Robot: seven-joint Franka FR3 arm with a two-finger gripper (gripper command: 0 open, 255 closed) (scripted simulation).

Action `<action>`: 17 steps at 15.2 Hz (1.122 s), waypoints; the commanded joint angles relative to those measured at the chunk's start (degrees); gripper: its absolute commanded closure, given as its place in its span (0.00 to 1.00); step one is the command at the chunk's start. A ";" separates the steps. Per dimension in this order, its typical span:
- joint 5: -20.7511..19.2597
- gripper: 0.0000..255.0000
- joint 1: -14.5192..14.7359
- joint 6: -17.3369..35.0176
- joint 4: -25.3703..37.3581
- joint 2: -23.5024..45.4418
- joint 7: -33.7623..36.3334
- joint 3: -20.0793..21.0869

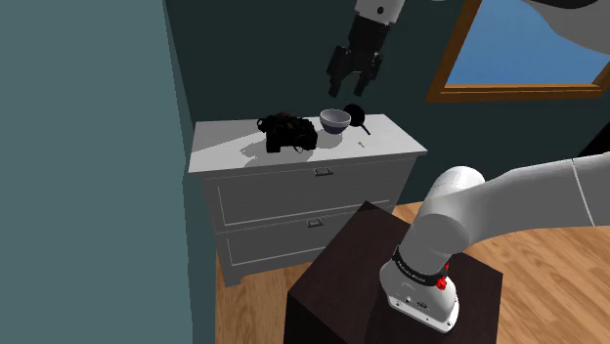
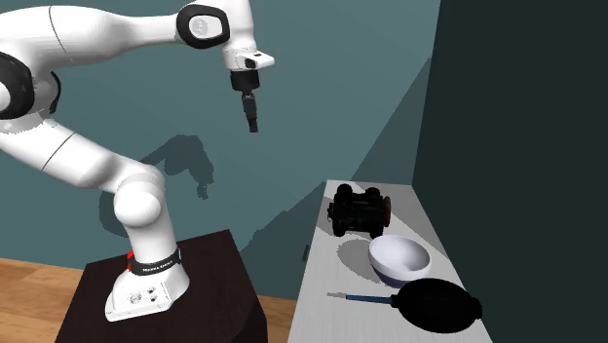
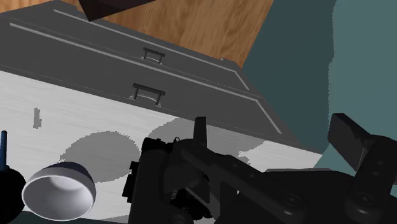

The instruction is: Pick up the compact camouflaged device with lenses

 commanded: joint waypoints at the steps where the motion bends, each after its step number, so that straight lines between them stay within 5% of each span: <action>1: 0.00 0.00 0.00 0.00 0.00 0.00 0.00 0.00; 10: -4.59 0.00 3.28 11.53 1.58 14.27 -18.99 -8.46; 17: -4.41 0.00 6.19 18.91 7.83 28.63 -33.57 -14.00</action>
